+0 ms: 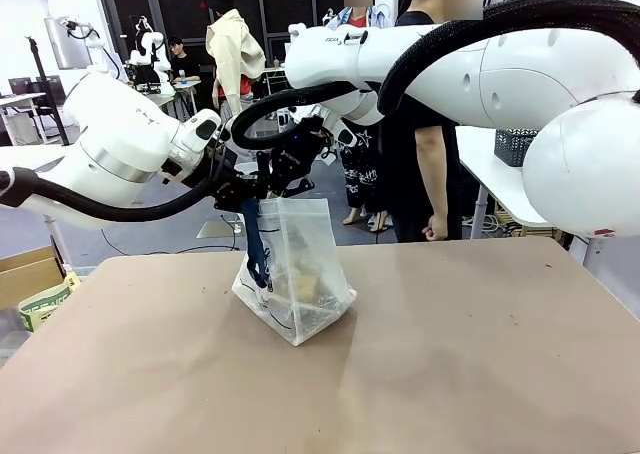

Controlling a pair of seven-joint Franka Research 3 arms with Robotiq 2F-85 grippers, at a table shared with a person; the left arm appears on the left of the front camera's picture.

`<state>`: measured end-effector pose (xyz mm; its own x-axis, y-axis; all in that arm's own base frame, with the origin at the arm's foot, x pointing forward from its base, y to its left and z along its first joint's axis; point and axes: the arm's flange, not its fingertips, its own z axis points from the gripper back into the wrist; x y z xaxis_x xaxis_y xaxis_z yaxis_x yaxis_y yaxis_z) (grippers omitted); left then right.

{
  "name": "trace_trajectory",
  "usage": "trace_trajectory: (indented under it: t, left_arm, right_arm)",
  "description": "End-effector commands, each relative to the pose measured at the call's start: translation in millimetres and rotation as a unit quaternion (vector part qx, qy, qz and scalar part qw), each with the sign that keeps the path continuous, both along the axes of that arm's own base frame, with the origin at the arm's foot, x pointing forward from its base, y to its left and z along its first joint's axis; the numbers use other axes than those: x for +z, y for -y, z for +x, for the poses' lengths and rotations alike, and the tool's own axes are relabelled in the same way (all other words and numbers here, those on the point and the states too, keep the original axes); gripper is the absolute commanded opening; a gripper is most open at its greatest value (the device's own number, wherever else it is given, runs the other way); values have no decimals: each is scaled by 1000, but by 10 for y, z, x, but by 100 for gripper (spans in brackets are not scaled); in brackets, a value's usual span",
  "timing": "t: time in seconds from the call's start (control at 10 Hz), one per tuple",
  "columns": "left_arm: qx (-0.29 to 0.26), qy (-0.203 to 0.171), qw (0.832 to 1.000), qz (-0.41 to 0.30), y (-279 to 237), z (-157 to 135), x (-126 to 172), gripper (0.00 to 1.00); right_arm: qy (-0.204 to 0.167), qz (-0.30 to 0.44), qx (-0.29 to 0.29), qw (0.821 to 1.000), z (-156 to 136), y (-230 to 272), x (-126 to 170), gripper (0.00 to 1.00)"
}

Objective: Transfer purchased items from the store into the shopping bag.
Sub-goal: Move the Reusable shopping bag to the right side of the table.

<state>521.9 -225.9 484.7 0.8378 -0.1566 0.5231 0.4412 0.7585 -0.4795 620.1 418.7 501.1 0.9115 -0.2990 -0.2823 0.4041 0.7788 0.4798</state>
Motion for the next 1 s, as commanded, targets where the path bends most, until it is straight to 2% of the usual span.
trace_trajectory:
  t: [0.0, 0.4, 0.5, 0.7, 0.8, 0.9]
  left_arm:
    - [0, 1, 1000, -1, 7, -2, 8, 0]
    - [-11, 11, 1000, 15, -35, -2, 7, 0]
    - [-14, 11, 1000, 16, -52, 6, 12, 0]
    - [-15, 12, 1000, 15, -73, 13, 22, 0]
    - [-24, 12, 999, 18, -78, 1, 37, 0]
    - [-38, 13, 999, 24, -87, 7, 36, 0]
  right_arm:
    - [5, 7, 5, 1000, -30, 14, 25, 22]
    - [9, 57, 4, 998, -228, 360, 245, 97]
    - [1, 57, -9, 998, -263, 472, 280, 97]
    - [24, 50, -16, 998, -351, 771, 372, 97]
    - [44, 68, 25, 996, -449, 932, 445, 97]
    - [70, 43, 56, 995, -547, 1099, 517, 97]
